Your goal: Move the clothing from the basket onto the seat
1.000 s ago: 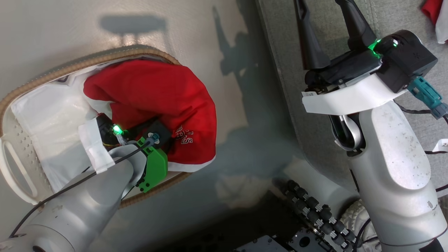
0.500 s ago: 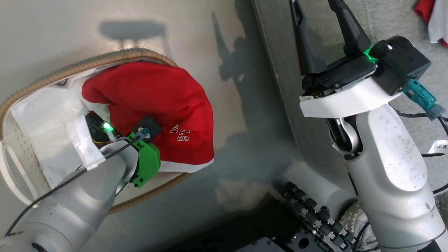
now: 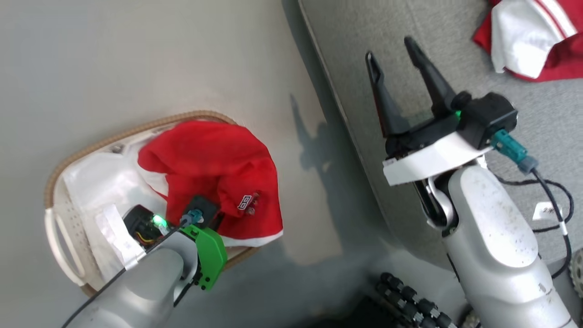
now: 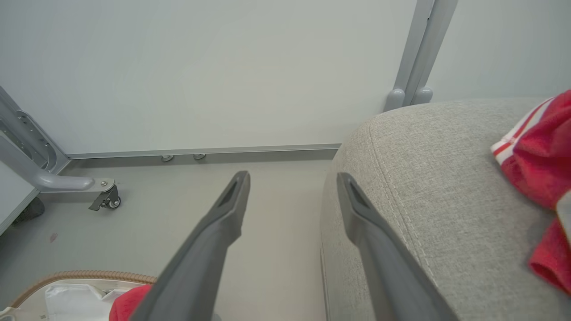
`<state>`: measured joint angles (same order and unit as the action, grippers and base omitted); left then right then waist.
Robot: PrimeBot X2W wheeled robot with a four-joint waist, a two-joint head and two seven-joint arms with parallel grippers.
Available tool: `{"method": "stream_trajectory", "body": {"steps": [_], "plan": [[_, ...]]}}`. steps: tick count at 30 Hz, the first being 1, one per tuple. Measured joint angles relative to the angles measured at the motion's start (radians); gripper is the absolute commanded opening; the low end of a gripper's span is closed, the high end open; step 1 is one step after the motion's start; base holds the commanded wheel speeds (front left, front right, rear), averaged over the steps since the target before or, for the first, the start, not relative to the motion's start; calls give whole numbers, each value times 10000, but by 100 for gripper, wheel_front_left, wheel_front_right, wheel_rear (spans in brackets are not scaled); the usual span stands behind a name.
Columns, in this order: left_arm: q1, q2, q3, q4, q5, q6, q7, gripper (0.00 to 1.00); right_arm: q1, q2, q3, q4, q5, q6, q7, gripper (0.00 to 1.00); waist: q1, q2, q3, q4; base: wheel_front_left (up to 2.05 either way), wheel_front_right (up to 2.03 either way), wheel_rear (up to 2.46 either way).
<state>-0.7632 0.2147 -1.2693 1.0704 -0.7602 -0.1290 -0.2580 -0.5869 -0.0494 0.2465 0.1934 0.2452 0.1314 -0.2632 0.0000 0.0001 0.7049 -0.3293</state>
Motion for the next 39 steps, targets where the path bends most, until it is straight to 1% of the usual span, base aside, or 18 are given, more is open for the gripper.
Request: {"method": "stream_trajectory", "body": {"steps": [4,7,10,15,22,27,33,34,39], "plan": [[282,-146,474,-242,-311,0,-29,0,407,2,-8,314,-86,0,-2,100,0,0,-730,132,0,0,0],[532,-157,1116,-593,-257,6,-31,0,704,4,-52,548,-196,0,0,100,0,0,-1288,265,0,0,0],[1024,-188,1768,-1007,176,205,-33,0,1084,6,-151,813,-295,0,0,100,0,0,-1885,439,0,0,0],[1843,-318,3020,-1952,796,416,-42,0,1674,4,-253,1120,-435,0,0,100,0,0,-2787,755,0,0,0],[3044,-420,4824,-3507,2119,560,-42,0,2507,8,-395,1478,-533,0,-2,100,0,0,-4044,1283,0,0,0],[3862,-568,6038,-4541,2974,537,-40,0,2956,4,-474,1632,-533,0,0,100,-1,0,-4897,1684,0,0,0],[4445,-936,7428,-5896,3873,403,-42,0,3406,4,-460,1741,-541,0,0,100,0,0,-5739,2111,0,0,0],[4557,-1058,7858,-6366,4059,339,-42,0,3520,0,-439,1783,-546,0,0,100,-1,0,-5954,2241,0,0,0],[4790,-1377,8702,-7519,4529,159,-42,0,3871,-56,-276,1967,-543,0,0,100,-1,0,-6395,2545,0,0,0]]}}
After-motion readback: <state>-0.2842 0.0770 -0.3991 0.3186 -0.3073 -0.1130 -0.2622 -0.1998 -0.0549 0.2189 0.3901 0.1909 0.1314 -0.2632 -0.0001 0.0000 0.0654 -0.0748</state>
